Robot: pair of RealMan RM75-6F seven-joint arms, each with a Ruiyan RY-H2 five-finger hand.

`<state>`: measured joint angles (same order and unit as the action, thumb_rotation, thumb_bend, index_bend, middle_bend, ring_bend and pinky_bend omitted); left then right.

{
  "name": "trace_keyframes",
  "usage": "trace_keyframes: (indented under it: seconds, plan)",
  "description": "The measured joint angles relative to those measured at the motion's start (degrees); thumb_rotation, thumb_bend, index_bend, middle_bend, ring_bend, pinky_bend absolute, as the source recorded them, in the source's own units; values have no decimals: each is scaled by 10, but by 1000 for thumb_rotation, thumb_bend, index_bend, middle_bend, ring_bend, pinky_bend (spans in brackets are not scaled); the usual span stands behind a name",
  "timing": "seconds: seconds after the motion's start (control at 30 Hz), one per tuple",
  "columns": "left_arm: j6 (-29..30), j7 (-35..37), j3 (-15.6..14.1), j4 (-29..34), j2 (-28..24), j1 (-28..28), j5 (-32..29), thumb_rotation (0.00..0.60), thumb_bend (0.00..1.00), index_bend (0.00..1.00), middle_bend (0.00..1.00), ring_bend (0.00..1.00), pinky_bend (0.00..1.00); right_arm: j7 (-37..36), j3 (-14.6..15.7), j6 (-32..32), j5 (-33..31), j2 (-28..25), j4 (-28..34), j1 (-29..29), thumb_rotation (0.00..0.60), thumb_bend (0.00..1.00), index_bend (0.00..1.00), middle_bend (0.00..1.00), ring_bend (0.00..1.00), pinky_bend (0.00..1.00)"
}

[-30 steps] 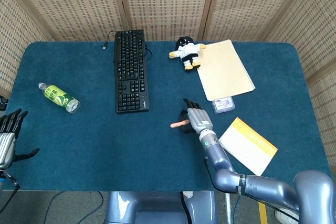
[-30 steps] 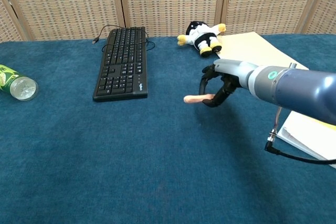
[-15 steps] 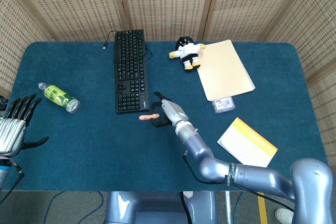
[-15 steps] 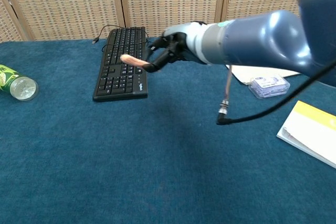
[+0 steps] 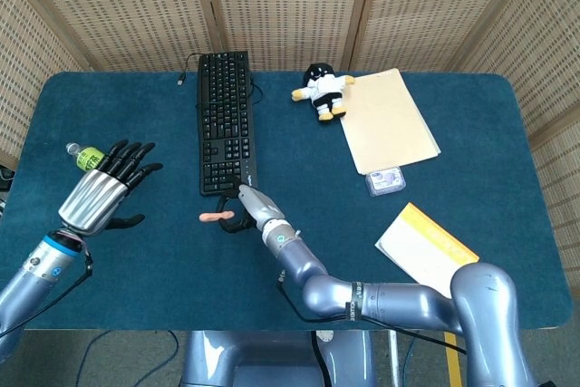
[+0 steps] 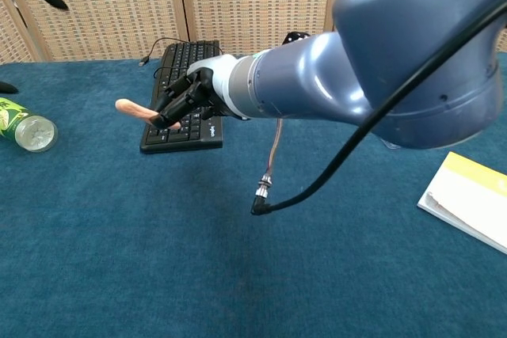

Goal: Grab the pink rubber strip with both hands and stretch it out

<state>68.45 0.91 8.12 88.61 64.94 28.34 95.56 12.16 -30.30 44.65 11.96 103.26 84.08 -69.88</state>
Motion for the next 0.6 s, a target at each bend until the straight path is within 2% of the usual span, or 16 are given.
trace_keyframes:
  seconds: [0.23, 0.6]
  plan:
    - [-9, -12, -7, 0, 35, 20, 6, 600, 112, 380, 0, 0, 0, -9, 8, 7, 0, -5, 1, 2, 600, 589, 669, 109, 0, 0]
    - [-17, -33, -4, -31, 124, 55, -5, 600, 229, 456, 0, 0, 0, -20, 14, 8, -3, -16, 9, 3, 600, 588, 670, 110, 0, 0]
